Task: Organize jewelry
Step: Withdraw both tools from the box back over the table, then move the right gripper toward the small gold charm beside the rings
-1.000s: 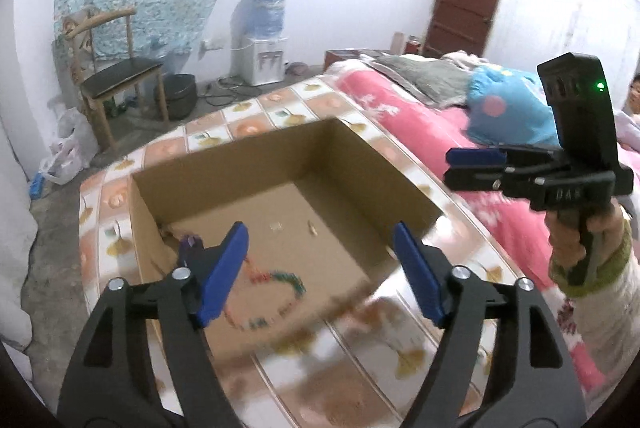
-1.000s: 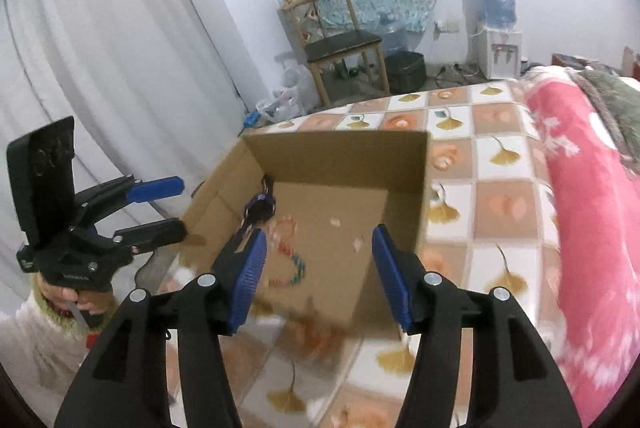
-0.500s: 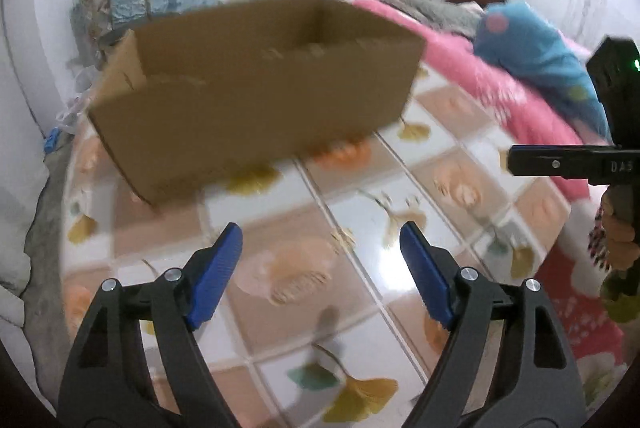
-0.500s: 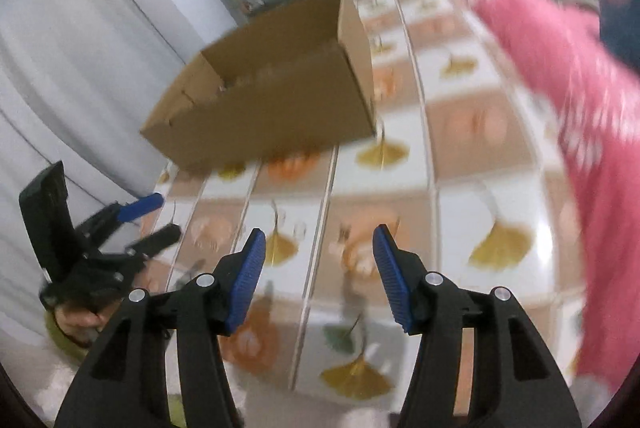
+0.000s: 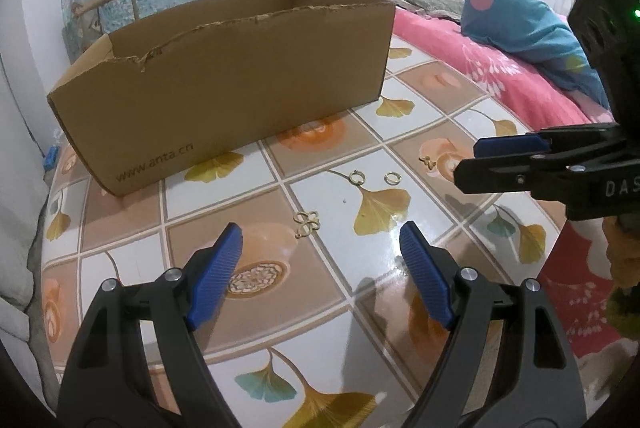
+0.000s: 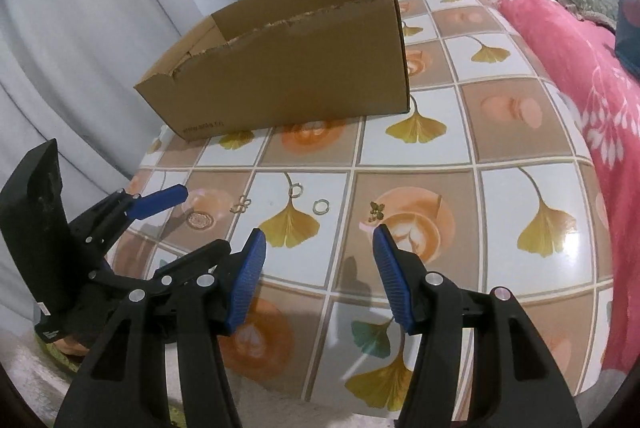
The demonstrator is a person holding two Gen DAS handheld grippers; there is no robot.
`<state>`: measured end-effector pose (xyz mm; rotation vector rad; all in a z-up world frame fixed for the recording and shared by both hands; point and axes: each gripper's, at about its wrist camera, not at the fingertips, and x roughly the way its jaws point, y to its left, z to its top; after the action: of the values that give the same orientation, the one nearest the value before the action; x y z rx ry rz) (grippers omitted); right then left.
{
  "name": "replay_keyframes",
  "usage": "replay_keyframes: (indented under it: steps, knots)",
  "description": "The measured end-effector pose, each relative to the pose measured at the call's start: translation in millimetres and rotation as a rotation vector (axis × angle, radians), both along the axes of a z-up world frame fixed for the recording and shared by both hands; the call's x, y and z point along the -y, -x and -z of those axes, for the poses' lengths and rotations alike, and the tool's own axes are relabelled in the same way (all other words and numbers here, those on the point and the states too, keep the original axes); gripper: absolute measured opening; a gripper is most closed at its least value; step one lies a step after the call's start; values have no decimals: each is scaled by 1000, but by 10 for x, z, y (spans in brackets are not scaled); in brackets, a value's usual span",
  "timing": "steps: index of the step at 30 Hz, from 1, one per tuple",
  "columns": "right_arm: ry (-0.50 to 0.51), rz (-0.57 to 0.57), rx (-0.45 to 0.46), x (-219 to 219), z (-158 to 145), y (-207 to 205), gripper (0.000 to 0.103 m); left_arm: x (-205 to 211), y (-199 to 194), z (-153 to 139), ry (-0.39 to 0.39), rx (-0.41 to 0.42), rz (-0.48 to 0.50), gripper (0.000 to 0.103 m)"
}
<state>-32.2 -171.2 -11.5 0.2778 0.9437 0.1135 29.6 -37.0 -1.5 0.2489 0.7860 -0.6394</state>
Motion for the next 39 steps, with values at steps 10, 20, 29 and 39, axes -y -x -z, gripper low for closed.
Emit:
replay_keyframes:
  steps: [10, 20, 29, 39]
  knots:
    - [87, 32, 9, 54, 87, -161, 43, 214, 133, 33, -4, 45, 80, 75]
    - [113, 23, -6, 60, 246, -314, 25, 177, 69, 86, -17, 30, 51, 71]
    - [156, 33, -4, 31, 304, -330, 22, 190, 53, 123, -28, 22, 50, 71]
    - [205, 25, -2, 2, 307, -302, 9, 170, 38, 144, -34, 17, 39, 71]
